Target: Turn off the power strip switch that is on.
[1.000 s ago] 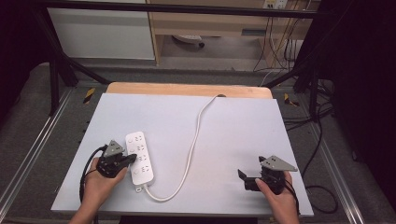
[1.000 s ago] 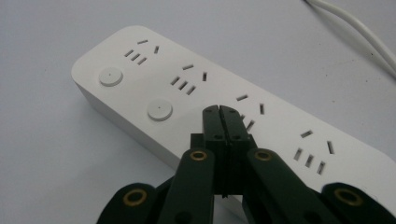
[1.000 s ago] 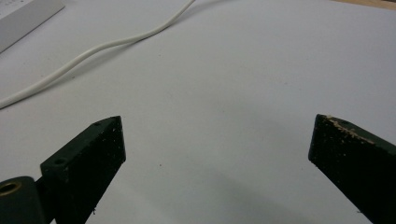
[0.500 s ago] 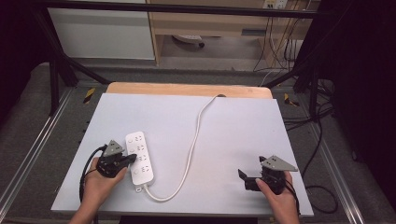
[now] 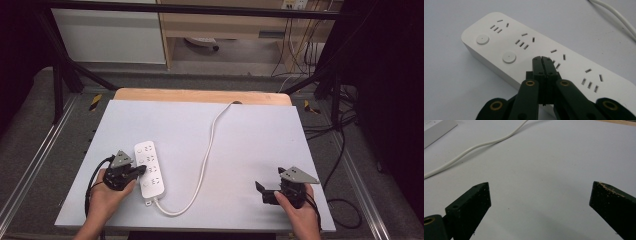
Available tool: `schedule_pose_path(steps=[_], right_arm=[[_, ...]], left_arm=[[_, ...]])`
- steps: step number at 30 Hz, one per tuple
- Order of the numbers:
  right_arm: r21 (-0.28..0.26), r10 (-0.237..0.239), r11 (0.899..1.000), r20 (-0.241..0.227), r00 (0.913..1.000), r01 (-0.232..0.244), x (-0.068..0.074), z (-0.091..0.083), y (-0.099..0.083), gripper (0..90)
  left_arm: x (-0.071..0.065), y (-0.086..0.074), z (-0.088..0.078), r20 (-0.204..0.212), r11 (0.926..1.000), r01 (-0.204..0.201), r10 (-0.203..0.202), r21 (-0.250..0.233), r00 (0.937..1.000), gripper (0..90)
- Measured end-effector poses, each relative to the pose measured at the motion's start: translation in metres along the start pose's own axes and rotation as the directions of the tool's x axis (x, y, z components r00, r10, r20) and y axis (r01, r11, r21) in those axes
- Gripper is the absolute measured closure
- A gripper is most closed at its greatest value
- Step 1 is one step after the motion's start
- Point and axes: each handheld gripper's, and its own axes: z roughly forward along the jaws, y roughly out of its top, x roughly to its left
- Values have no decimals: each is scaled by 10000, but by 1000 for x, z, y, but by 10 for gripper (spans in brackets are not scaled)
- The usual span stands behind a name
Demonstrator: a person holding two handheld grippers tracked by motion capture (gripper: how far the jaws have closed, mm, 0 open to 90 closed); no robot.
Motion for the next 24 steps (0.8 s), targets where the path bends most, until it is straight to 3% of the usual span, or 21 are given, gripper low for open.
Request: schedule_pose_path(steps=[24], right_arm=[[-31,-11,10000,25,10000,11,-1,-1,0,41]], left_arm=[[0,1,0,-1,10000,2,-2,-24,10000,900]])
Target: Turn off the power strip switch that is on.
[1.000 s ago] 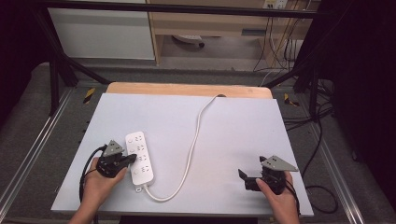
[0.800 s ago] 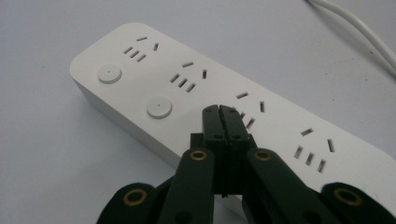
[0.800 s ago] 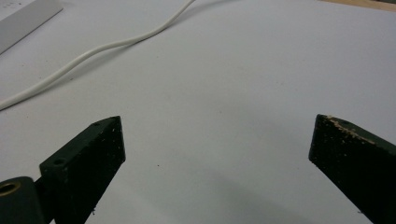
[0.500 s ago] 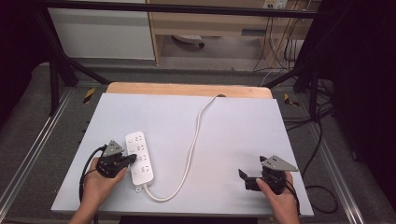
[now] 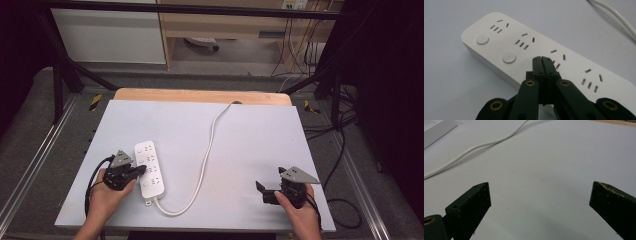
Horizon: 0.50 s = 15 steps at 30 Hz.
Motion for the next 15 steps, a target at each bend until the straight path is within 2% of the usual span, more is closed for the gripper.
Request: schedule_pose_path(steps=[15], right_arm=[[5,38,10000,-19,10000,-38,0,0,0,41]], left_arm=[[1,0,0,55,10000,4,-4,24,10000,900]])
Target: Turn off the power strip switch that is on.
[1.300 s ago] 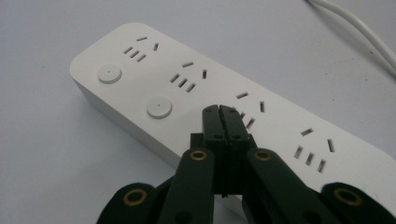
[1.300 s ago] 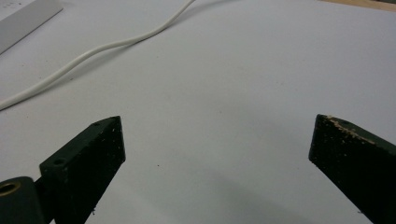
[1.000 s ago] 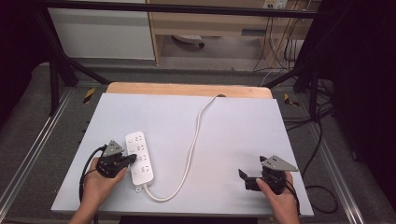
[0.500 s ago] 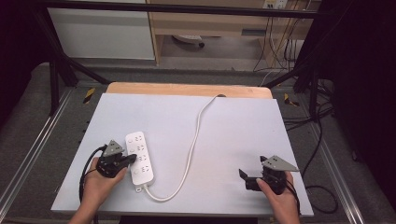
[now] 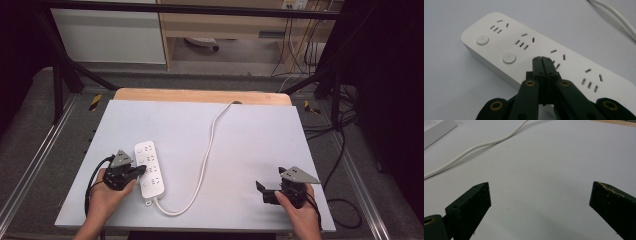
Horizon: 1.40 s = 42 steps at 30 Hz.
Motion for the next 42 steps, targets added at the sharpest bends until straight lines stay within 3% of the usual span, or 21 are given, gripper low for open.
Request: schedule_pose_path(steps=[42], right_arm=[[-4,-74,10000,14,10000,74,0,0,0,41]], left_arm=[[-1,-2,-3,-45,9996,-59,58,-291,10000,900]])
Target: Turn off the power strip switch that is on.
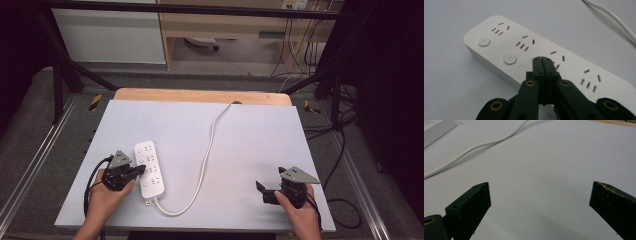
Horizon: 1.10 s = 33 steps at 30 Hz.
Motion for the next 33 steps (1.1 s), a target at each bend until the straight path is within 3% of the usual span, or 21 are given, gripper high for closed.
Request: schedule_pose_path(steps=[2,10,17,27,28,33], right_arm=[[10,-2,10000,-4,10000,2,0,0,0,41],[-7,8,10000,2,10000,-8,0,0,0,39],[-14,-20,10000,17,10000,20,0,0,0,39],[-17,-16,10000,21,10000,16,0,0,0,39],[-18,-20,10000,21,10000,21,0,0,0,39],[-12,3,10000,13,10000,-3,0,0,0,39]], left_arm=[[0,0,0,-33,9999,-106,106,6,9999,900],[1,-4,-2,31,9994,204,-203,-264,9998,900],[0,-2,-7,114,9955,186,-176,-928,9998,900],[-2,-1,-9,262,9891,146,-109,-1466,9996,900],[-2,-1,-9,220,9890,126,-95,-1471,9997,845],[-4,0,-9,289,9861,109,-62,-1661,9996,814]])
